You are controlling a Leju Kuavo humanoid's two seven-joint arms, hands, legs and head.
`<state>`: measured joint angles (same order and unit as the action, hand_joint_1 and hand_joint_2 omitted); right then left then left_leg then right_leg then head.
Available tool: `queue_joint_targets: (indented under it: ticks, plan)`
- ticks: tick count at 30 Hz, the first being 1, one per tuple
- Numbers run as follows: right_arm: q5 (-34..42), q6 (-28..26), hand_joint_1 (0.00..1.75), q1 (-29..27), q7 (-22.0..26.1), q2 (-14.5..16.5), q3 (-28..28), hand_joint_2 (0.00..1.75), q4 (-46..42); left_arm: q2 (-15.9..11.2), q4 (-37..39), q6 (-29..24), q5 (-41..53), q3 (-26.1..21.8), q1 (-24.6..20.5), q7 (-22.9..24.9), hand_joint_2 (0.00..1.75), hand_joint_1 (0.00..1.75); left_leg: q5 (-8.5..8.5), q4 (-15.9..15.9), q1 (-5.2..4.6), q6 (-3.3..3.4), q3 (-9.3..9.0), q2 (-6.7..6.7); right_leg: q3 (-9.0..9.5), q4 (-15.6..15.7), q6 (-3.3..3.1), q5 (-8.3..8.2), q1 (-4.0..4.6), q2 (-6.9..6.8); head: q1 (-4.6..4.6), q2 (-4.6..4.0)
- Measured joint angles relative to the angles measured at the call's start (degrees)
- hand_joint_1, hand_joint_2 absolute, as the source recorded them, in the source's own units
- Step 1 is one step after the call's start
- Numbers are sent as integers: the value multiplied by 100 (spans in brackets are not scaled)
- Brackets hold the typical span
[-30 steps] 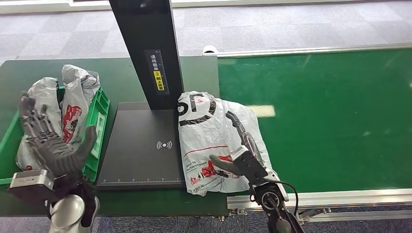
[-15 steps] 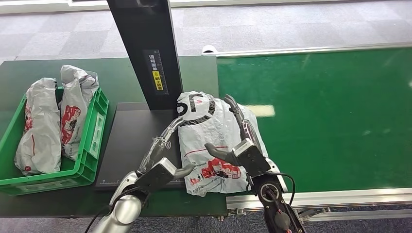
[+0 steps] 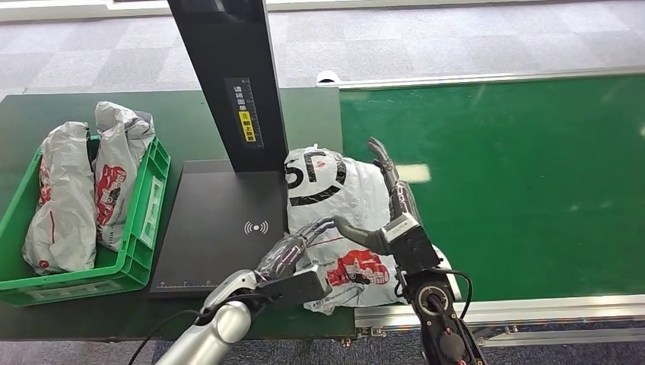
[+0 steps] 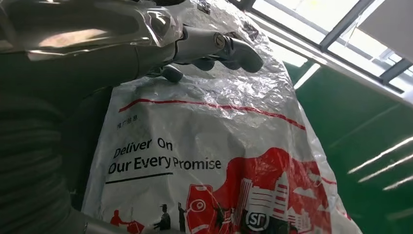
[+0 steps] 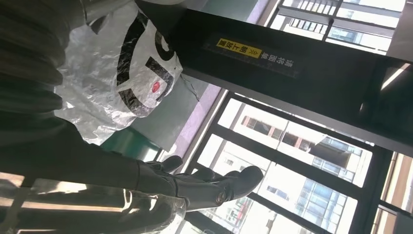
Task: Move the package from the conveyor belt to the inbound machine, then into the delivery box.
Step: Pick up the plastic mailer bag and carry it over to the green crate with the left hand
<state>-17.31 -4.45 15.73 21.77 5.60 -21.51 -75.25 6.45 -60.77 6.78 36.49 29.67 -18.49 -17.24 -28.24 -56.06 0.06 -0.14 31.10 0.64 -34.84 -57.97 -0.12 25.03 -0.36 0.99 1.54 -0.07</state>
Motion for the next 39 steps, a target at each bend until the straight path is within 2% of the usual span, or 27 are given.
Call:
queue_joint_targets:
  ticks: [15, 26, 27, 30, 32, 39]
  plan:
    - [119, -103, 0, -115, 102, 18, 117, 175, -246, 288, 1740, -330, 762, 640, -874, 190, 175, 0, 0, 0, 0, 0, -1, 0, 6, 0, 0, 0, 0, -1, 1, 0]
    - [166, -106, 0, -138, 107, 20, 194, 175, -332, 385, 2185, -402, 826, 785, -1112, 205, 175, 1, 0, 1, 0, 1, -33, 2, 42, 0, 0, 0, -1, -10, 1, 0]
    - [166, -106, 0, -139, 107, 20, 196, 175, -335, 387, 2201, -403, 826, 787, -1120, 205, 175, 38, 0, 1, 0, 1, -36, 3, 46, 0, 0, 0, -1, -10, 1, 0]
    - [170, -107, 0, -142, 110, 20, 197, 175, -343, 394, 2237, -431, 837, 792, -1134, 210, 175, 167, 0, 1, 0, 1, -44, 2, 54, 0, 0, 0, -1, -10, 1, 0]
    - [172, -108, 0, -151, 118, 20, 197, 175, -359, 398, 2256, -489, 834, 793, -1135, 210, 175, 175, 0, 1, 0, 1, -46, 2, 57, 0, 0, 0, -1, -10, 1, 0]
    - [173, -109, 0, -249, 132, 20, 212, 175, -469, 396, 2250, -672, 454, 688, -1112, -13, 175, 175, 0, 1, 0, 1, -48, 2, 59, 0, 0, 0, -1, -10, 0, 0]
